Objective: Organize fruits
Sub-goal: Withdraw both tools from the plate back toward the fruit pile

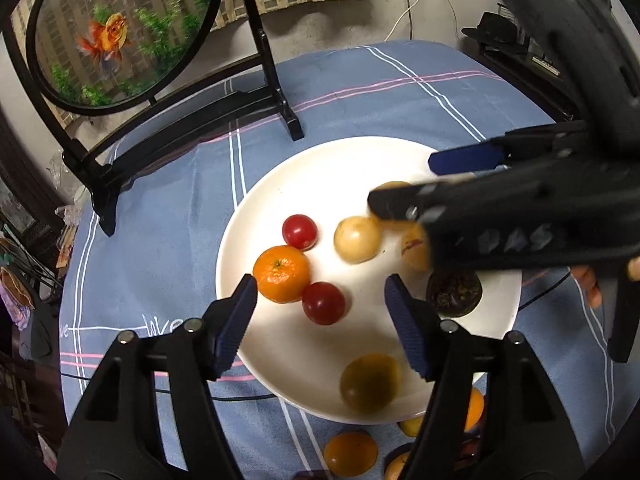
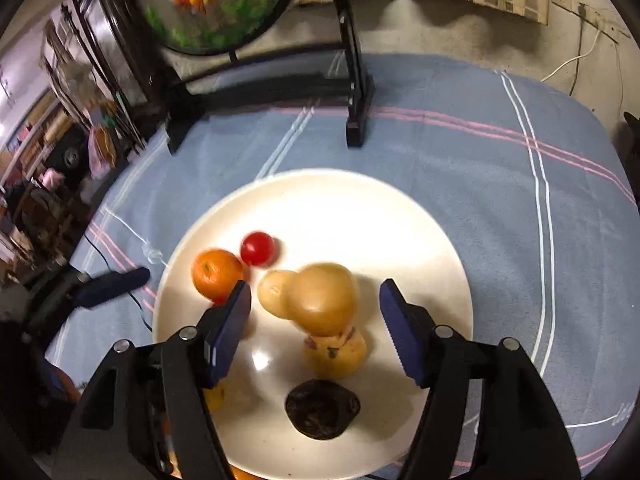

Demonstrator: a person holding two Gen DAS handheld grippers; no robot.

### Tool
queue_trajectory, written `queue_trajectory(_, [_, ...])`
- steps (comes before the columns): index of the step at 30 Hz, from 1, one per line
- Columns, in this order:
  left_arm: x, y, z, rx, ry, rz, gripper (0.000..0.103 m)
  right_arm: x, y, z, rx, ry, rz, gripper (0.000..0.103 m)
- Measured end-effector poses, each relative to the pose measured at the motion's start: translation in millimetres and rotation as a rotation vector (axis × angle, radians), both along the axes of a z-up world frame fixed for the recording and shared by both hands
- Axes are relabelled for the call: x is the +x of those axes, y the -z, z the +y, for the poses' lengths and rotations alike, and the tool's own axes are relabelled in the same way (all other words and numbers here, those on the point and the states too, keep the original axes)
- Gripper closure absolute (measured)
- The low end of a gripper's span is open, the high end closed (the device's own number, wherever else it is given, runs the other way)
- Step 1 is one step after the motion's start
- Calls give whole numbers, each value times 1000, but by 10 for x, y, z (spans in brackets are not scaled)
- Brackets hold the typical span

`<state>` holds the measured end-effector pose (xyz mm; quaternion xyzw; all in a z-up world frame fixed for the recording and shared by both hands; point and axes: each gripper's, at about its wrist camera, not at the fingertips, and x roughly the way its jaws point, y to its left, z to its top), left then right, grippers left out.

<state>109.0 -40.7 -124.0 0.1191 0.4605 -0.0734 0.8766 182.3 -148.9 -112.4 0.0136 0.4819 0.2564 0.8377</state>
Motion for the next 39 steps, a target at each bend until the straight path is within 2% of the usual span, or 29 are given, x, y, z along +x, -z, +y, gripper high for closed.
queue_trajectory(5, [-8, -97, 197, -97, -48, 10, 35, -47, -109, -143, 7, 32, -12, 36])
queue_trajectory(11, [-117, -226, 346, -119, -89, -9, 33, -231, -204, -356, 23, 79, -10, 36])
queue_trajectory(16, [-341, -332, 488, -132, -112, -29, 30, -614, -333, -483, 42, 78, -28, 36])
queue_trajectory(21, [-609, -361, 630, -124, -131, -29, 30, -1273, -342, -383, -1, -30, -56, 36])
queue_trajectory(25, [-855, -347, 747, -117, -139, -27, 28, -1879, -188, -174, -87, -146, -84, 36])
queue_trajectory(28, [-1014, -312, 871, -118, -162, -14, 27, -2265, 19, -22, -52, -200, -8, 36])
queue_trajectory(30, [-1119, -287, 969, -131, -181, -2, 27, -2461, 183, 115, -63, -232, 29, 36])
queue_trajectory(33, [-1230, -234, 1086, -147, -206, 21, 27, -2559, 427, 291, -35, -232, 118, 46])
queue_trajectory(35, [-1299, -202, 1136, -145, -216, 30, 27, -2588, 523, 380, -49, -224, 130, 53])
queue_trajectory(39, [-1437, -182, 1164, -149, -204, 40, 26, -2524, 637, 496, -23, -197, 162, 54])
